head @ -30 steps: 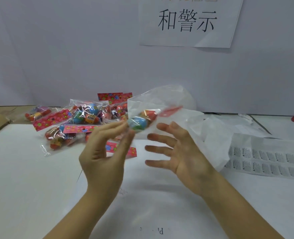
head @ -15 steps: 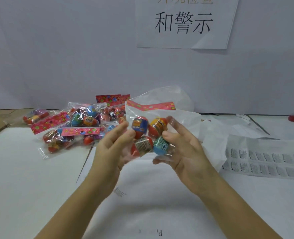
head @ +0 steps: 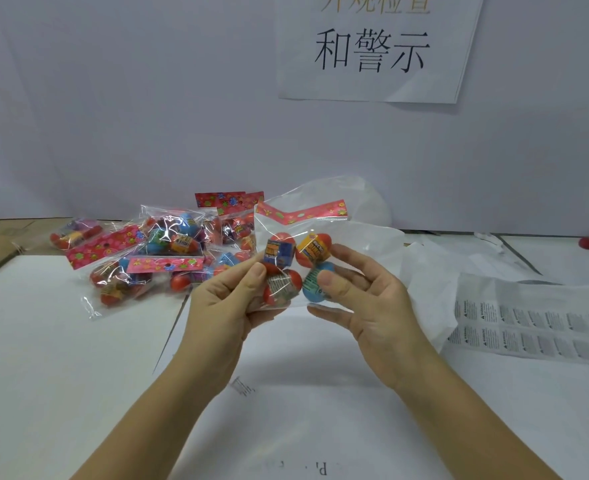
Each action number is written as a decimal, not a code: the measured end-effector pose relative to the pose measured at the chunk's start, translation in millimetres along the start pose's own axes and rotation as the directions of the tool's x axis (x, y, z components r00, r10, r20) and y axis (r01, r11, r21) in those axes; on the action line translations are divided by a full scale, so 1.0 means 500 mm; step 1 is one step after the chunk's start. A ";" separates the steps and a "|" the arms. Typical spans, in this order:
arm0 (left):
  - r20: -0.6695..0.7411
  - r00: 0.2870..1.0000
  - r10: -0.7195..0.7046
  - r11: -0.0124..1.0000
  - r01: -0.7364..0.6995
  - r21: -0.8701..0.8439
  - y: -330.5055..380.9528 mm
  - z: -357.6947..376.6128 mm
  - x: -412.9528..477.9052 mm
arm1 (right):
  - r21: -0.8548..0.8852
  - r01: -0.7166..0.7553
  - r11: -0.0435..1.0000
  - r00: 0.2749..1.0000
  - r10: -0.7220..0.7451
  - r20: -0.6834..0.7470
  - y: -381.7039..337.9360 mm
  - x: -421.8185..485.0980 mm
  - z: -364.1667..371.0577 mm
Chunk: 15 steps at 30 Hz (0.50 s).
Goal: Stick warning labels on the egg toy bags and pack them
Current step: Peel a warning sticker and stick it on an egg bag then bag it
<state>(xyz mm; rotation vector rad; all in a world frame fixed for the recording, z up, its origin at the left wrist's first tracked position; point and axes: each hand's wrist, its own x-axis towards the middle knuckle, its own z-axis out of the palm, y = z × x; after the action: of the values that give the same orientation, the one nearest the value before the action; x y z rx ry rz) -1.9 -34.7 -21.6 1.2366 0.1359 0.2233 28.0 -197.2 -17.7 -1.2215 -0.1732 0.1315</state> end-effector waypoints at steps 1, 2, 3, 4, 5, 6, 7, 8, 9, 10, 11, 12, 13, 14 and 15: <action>-0.011 1.000 0.003 1.000 -0.003 0.004 -0.001 -0.001 0.000 | 0.038 -0.012 0.999 1.000 0.012 -0.010 0.001 0.001 -0.003; -0.014 1.000 0.009 1.000 -0.009 0.006 -0.001 -0.002 0.000 | 0.065 -0.022 0.998 1.000 0.023 -0.015 0.002 0.003 -0.005; -0.009 1.000 0.015 1.000 -0.015 0.011 -0.001 -0.002 -0.001 | 0.068 -0.023 0.997 1.000 0.024 -0.017 0.003 0.003 -0.008; 0.001 1.000 0.023 1.000 -0.023 0.012 0.000 -0.002 -0.001 | 0.055 -0.020 0.998 1.000 0.021 -0.019 0.005 0.004 -0.008; 0.013 0.999 0.030 1.000 -0.030 0.008 0.002 -0.001 -0.003 | 0.034 -0.018 0.999 0.999 0.019 -0.026 0.006 0.004 -0.008; 0.026 0.999 0.038 0.999 -0.038 0.007 0.003 0.001 -0.004 | 0.010 -0.021 1.000 0.999 0.021 -0.032 0.009 0.004 -0.008; 0.034 0.998 0.048 0.999 -0.048 0.016 0.002 0.002 -0.006 | -0.017 -0.025 1.000 0.999 0.025 -0.035 0.012 0.003 -0.009; 0.045 0.997 0.063 0.997 -0.065 0.038 0.000 0.002 -0.007 | -0.037 -0.030 0.999 0.999 0.028 -0.028 0.014 0.004 -0.010; 0.063 0.995 0.083 0.994 -0.087 0.060 -0.002 0.004 -0.009 | -0.046 -0.033 0.998 0.999 0.032 -0.019 0.015 0.004 -0.011; 0.084 0.991 0.104 0.991 -0.110 0.073 -0.002 0.006 -0.012 | -0.048 -0.032 0.998 0.999 0.032 -0.013 0.014 0.005 -0.010; 0.096 0.988 0.119 0.989 -0.126 0.074 -0.002 0.006 -0.013 | -0.054 -0.023 0.998 1.000 0.022 -0.012 0.013 0.005 -0.011; 0.097 0.987 0.129 0.989 -0.136 0.065 -0.002 0.006 -0.013 | -0.065 -0.009 0.998 1.000 0.009 -0.012 0.011 0.006 -0.010; 0.091 0.987 0.132 0.989 -0.138 0.056 -0.001 0.005 -0.011 | -0.088 0.009 0.996 1.000 -0.011 -0.021 0.010 0.005 -0.010; 0.083 0.988 0.130 0.990 -0.134 0.050 -0.001 0.004 -0.009 | -0.120 0.026 0.992 0.999 -0.030 -0.033 0.009 0.005 -0.010; 0.079 0.989 0.129 0.990 -0.133 0.047 -0.002 0.004 -0.009 | -0.158 0.038 0.987 0.998 -0.045 -0.043 0.011 0.005 -0.010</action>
<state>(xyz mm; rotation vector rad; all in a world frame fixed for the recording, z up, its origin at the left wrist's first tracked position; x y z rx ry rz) -5.7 -37.9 -21.7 1.3060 -0.0052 0.2876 31.4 -199.4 -24.3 -1.3760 -0.1710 0.0542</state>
